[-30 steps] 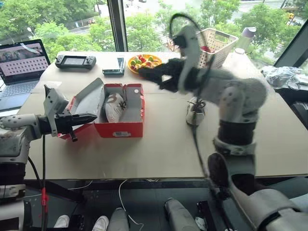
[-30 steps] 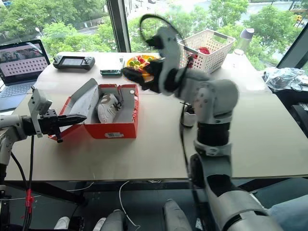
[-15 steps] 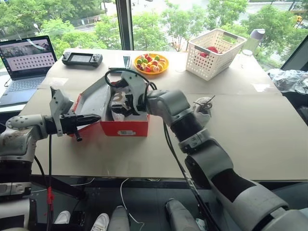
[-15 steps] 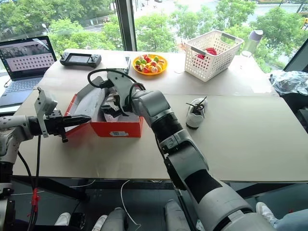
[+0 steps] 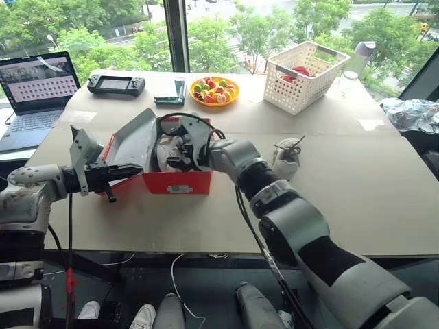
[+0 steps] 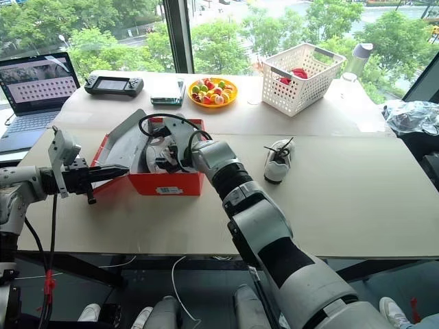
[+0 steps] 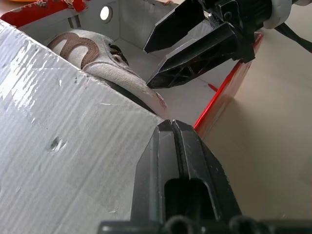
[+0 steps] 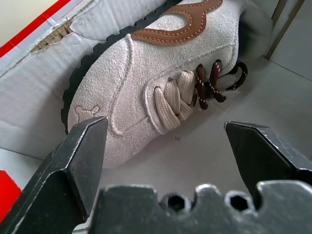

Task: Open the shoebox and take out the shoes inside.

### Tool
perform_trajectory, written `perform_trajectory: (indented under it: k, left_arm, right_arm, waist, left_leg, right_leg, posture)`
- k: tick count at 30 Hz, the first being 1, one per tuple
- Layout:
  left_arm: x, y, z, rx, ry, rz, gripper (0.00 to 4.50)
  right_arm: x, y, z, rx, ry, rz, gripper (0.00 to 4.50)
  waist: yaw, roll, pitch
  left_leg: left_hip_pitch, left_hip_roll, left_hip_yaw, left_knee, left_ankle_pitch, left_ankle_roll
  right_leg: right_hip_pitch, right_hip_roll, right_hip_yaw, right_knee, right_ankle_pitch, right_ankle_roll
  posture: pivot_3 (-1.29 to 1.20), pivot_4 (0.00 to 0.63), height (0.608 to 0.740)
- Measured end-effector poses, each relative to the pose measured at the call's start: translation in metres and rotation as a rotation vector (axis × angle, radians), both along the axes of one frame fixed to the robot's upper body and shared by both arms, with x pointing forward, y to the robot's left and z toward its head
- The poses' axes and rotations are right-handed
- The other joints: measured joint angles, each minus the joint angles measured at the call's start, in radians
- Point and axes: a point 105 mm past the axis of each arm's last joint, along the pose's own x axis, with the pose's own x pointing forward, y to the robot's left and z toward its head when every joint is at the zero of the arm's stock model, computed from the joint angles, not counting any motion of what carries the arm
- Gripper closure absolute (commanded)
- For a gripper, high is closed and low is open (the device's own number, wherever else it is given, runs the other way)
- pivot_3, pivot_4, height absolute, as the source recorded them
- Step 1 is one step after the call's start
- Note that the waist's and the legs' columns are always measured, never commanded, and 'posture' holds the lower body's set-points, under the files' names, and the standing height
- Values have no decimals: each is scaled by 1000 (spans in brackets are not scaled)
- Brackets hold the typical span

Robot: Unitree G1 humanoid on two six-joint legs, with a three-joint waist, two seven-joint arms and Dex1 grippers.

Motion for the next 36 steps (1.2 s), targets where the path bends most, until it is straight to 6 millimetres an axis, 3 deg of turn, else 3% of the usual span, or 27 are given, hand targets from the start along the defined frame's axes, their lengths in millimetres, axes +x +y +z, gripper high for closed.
perform_trajectory:
  k: [13,20,24,31,36]
  left_arm:
    - [-2,3,1,16,4,3,4500]
    - [-2,3,1,16,6,-2,4500]
    - [-2,3,0,16,7,-2,4500]
    - [-5,8,-2,21,13,15,4500]
    - [-7,9,2,30,1,17,4500]
  right_arm:
    - [-1,-1,-3,64,76,5,20]
    - [-23,17,32,93,87,147,20]
    - [-26,21,44,101,46,146,20]
    - [-5,7,14,-8,4,2,20]
    - [-1,4,5,-11,3,-21,20]
  waist:
    - [-1,0,0]
    - [1,0,0]
    - [1,0,0]
    - [-1,0,0]
    - [-3,0,0]
  left_leg:
    - [2,0,0,0,0,0]
    - [-1,0,-1,0,0,0]
    - [-1,0,-1,0,0,0]
    - [-2,0,-1,0,0,0]
    - [-2,0,-1,-1,0,0]
  right_leg:
    - [2,0,0,0,0,0]
    - [-1,0,-1,0,0,0]
    - [-1,0,-1,0,0,0]
    - [-2,0,-1,0,-1,0]
    - [-2,0,-1,0,-1,0]
  posture:
    - [0,150,702]
    - [0,150,702]
    - [0,150,702]
    - [0,150,702]
    - [0,150,702]
